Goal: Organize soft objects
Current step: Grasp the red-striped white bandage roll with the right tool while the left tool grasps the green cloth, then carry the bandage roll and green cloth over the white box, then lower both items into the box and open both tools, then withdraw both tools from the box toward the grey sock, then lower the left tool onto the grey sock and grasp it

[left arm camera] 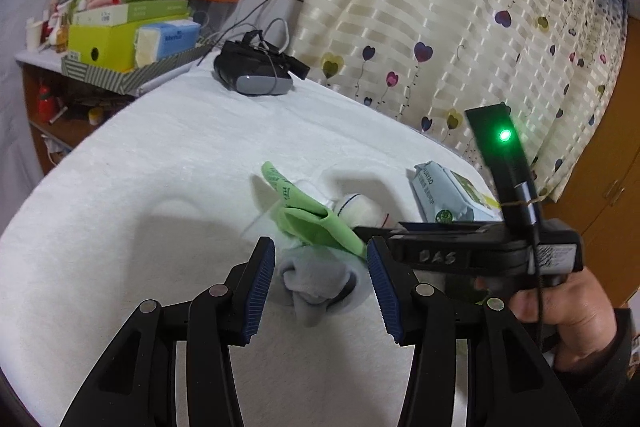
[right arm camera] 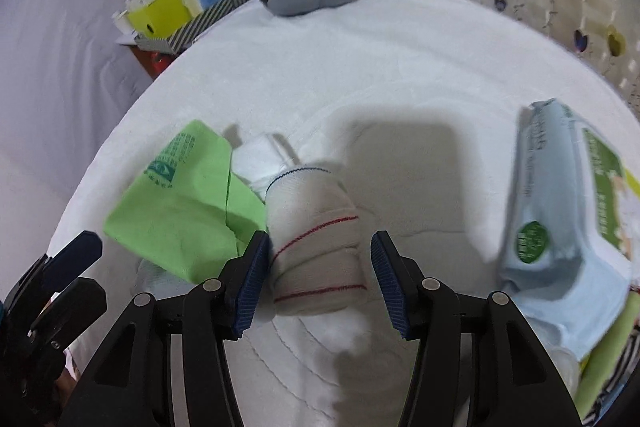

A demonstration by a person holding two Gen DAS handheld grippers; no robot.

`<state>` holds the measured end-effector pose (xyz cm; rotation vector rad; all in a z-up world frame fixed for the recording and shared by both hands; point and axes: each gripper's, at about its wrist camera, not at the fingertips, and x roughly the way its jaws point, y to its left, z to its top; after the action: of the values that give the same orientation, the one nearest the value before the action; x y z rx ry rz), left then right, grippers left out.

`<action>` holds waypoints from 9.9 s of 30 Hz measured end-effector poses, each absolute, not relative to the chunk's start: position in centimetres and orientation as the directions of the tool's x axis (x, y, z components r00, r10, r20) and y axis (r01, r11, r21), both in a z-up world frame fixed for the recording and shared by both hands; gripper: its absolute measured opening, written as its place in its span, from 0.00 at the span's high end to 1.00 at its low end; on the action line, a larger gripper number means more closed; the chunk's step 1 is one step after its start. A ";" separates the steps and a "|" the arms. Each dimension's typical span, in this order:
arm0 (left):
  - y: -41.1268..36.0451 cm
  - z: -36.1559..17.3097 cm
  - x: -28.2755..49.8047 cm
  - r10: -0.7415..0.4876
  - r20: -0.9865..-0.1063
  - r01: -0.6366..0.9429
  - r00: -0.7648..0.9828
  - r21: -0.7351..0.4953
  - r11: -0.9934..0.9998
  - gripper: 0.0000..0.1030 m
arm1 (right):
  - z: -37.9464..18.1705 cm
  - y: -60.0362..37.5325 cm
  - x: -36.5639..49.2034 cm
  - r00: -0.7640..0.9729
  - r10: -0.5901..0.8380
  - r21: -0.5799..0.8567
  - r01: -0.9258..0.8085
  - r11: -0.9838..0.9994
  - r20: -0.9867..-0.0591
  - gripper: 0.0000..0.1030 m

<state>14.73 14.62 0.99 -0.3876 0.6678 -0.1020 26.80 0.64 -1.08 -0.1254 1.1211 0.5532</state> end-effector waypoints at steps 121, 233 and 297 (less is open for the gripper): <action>-9.8 8.8 9.9 -0.416 -0.504 0.368 0.757 -0.199 0.909 0.97 | 8.0 -25.5 9.7 0.719 0.379 0.294 -0.249 0.923 -0.582 0.57; -5.2 5.9 7.5 -0.398 -0.535 0.322 0.746 -0.233 0.918 0.82 | 7.7 -22.4 6.9 0.750 0.238 0.122 -0.207 0.971 -0.617 0.48; 4.8 2.9 9.7 -0.193 -0.596 0.060 0.779 -0.236 0.970 0.61 | 7.4 -14.4 9.1 0.670 0.386 0.114 -0.412 0.904 -0.634 0.48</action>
<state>9.71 4.79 2.90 -0.2087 0.6644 -0.1380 9.09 -14.39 7.39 -0.0398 0.7049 0.4499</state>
